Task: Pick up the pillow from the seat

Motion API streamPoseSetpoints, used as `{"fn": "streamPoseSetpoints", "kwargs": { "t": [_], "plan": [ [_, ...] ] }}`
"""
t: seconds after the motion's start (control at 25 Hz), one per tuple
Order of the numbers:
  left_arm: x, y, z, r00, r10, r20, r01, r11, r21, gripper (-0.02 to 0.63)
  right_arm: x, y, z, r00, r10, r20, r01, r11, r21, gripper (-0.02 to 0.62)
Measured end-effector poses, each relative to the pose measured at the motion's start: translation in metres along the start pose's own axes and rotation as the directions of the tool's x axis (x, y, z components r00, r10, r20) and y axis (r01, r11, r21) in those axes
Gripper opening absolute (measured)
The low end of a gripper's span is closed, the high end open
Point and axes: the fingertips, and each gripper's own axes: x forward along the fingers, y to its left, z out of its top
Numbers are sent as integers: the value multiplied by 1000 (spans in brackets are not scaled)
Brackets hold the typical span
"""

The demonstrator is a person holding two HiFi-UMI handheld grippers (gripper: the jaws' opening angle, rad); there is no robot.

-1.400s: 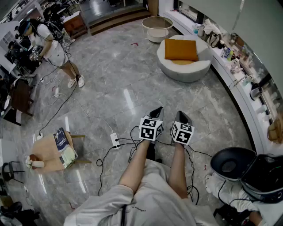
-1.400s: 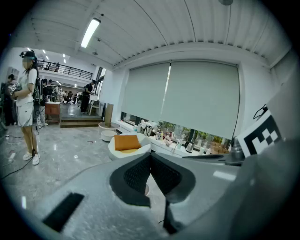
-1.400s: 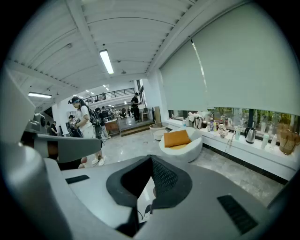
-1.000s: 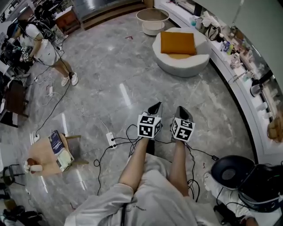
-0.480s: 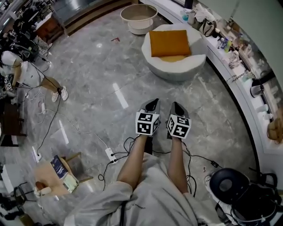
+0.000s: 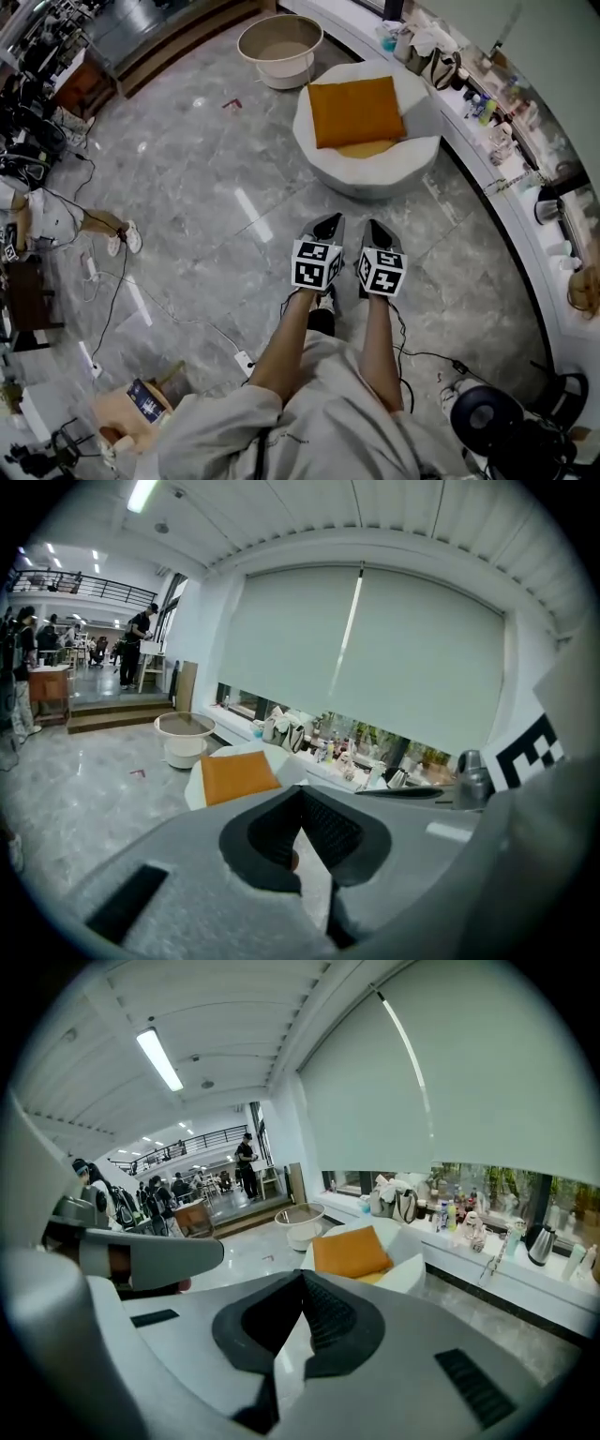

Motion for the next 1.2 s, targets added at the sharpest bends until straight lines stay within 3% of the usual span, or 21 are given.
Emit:
{"fn": "streamPoseSetpoints", "kwargs": {
  "t": [0.36,0.52,0.72,0.92,1.08,1.2],
  "plan": [
    [54,47,68,1000,-28,12,28,1000,4,9,60,-29,58,1000,-22,4,22,1000,16,6],
    [60,50,68,998,-67,2,68,998,-18,9,75,-19,62,999,41,4,-41,999,17,6],
    [70,52,63,996,-84,-1,84,995,-48,9,86,-27,72,998,48,38,-49,997,52,6],
    [80,65,67,996,-86,4,86,994,-69,9,106,-30,80,992,117,54,-124,983,133,6],
    [101,78,70,998,-65,-4,64,995,-82,9,129,-31,88,989,143,31,-145,985,96,6],
    [113,85,85,999,-36,1,36,998,-48,9,142,-27,91,985,171,-13,-169,983,67,6]
  ]
}}
